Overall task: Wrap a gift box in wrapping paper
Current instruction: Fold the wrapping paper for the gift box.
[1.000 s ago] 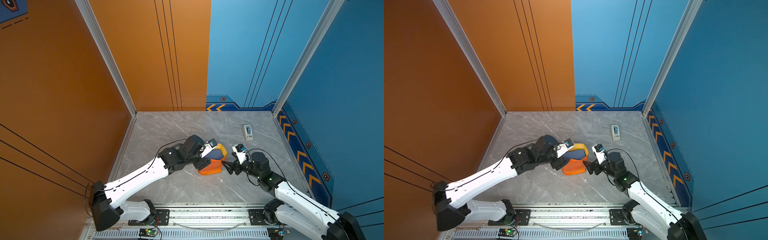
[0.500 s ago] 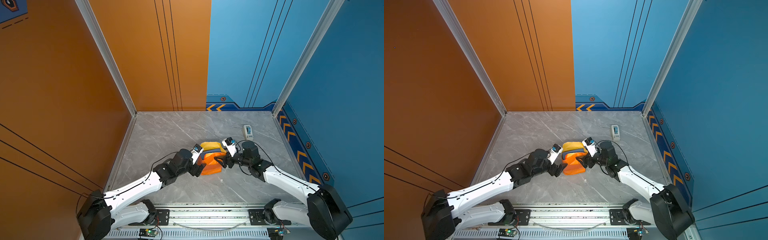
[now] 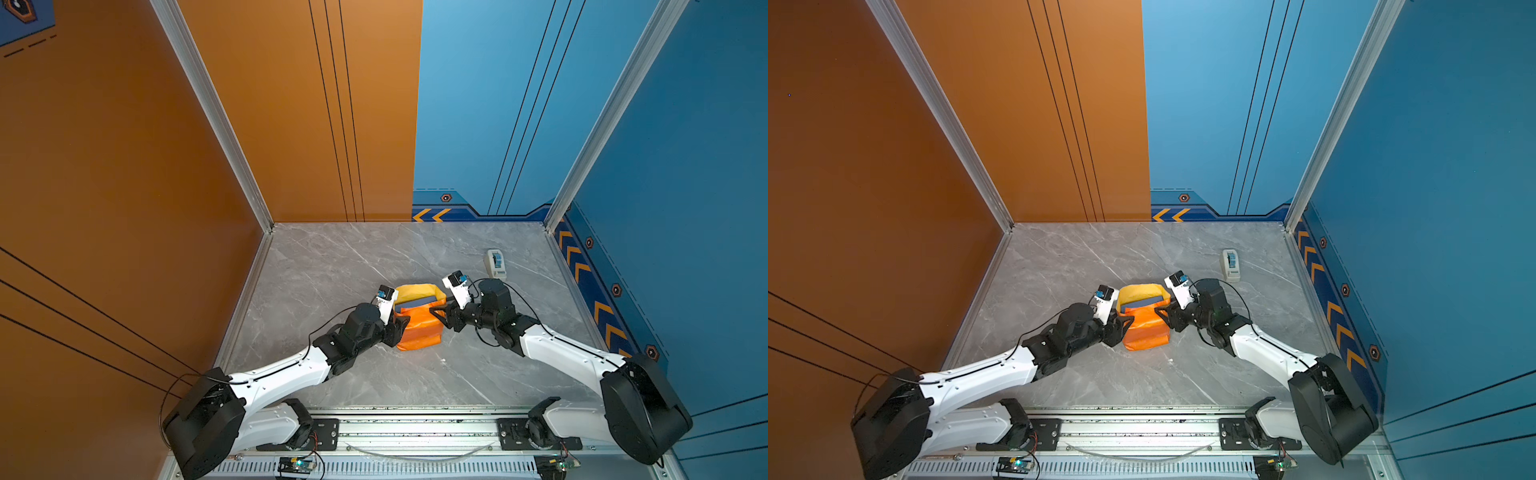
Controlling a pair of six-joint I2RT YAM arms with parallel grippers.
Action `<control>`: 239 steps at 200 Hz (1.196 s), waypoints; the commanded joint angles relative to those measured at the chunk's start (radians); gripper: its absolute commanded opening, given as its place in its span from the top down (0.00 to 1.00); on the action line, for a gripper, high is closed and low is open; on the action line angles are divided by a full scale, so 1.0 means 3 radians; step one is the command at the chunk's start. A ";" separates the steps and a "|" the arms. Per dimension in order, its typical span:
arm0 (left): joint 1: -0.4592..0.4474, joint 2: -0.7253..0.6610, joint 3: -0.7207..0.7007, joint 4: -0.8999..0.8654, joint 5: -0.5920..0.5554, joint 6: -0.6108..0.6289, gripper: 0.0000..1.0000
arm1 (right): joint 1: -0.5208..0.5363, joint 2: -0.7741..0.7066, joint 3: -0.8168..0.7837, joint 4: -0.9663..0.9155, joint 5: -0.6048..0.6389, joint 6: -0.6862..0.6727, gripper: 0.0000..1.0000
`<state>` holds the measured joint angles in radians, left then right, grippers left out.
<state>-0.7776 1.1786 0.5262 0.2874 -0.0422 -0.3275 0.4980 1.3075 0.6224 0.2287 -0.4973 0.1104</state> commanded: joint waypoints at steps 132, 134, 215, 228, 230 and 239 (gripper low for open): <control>0.0073 0.0191 0.0047 -0.0207 -0.0120 0.0137 0.65 | 0.0327 -0.0472 -0.0336 -0.0169 0.1072 0.0347 0.58; 0.0072 0.0192 0.0047 -0.0210 -0.0113 0.0144 0.65 | 0.0329 -0.0466 -0.0336 -0.0160 0.1074 0.0351 0.58; 0.0067 0.0218 0.0096 -0.0224 -0.0111 0.0199 0.65 | 0.0357 -0.0181 -0.0231 0.0008 0.1266 0.0666 0.68; 0.0064 0.0223 0.0107 -0.0244 -0.0125 0.0212 0.65 | 0.0386 -0.0210 -0.0263 -0.0004 0.1328 0.0692 0.79; 0.0069 0.0227 0.0111 -0.0249 -0.0129 0.0215 0.65 | 0.0392 -0.0215 -0.0267 -0.0008 0.1340 0.0690 0.80; 0.0064 0.0229 0.0122 -0.0273 -0.0130 0.0226 0.65 | 0.0432 -0.0262 -0.0285 -0.0028 0.1405 0.0673 0.87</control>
<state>-0.7647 1.2205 0.5522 0.3126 -0.0708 -0.2905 0.6109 1.2285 0.5537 0.2886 -0.1612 0.2947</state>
